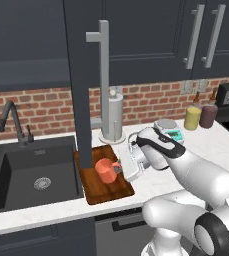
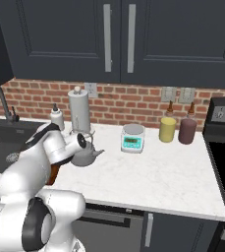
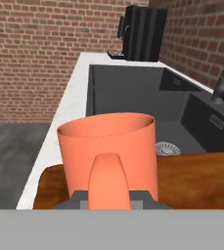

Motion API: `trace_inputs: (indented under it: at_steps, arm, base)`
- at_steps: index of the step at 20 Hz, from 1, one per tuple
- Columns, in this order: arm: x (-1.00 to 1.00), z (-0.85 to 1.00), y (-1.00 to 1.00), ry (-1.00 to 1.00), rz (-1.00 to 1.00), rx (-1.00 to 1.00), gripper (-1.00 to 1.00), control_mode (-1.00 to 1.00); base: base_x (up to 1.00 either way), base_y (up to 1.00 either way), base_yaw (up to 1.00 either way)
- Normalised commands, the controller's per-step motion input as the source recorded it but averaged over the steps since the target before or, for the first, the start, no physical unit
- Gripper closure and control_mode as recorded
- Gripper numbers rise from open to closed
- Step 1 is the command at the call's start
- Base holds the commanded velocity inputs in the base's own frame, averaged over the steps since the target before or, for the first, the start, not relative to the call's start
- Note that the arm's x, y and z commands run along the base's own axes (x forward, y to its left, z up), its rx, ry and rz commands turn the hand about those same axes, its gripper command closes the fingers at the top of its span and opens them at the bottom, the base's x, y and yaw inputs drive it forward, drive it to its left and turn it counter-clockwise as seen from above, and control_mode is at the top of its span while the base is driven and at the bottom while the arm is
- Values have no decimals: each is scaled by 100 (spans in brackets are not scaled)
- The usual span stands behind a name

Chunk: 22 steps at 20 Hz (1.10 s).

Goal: Pick the kettle from the counter and place it on the tray. Then pick the mug from the cabinet and place it on the tray. Then close the cabinet doors.

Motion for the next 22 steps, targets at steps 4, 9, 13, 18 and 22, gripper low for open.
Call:
trace_inputs:
  at_steps: [4, 9, 13, 18, 22]
  arm:
    - [0, -37, 30, -2, 0, 0, 100, -100]
    - [0, -35, 22, 0, 0, 0, 100, -100]
    - [0, -31, 26, 0, 0, -1, 100, -100]
    - [0, -26, 7, 0, 0, 0, 100, -100]
    - [0, -14, -1, -6, 0, 0, 100, -100]
  base:
    - [0, 0, 0]
    - [0, 0, 0]
    - [0, 0, 0]
    - [0, 0, 0]
    - [0, 0, 0]
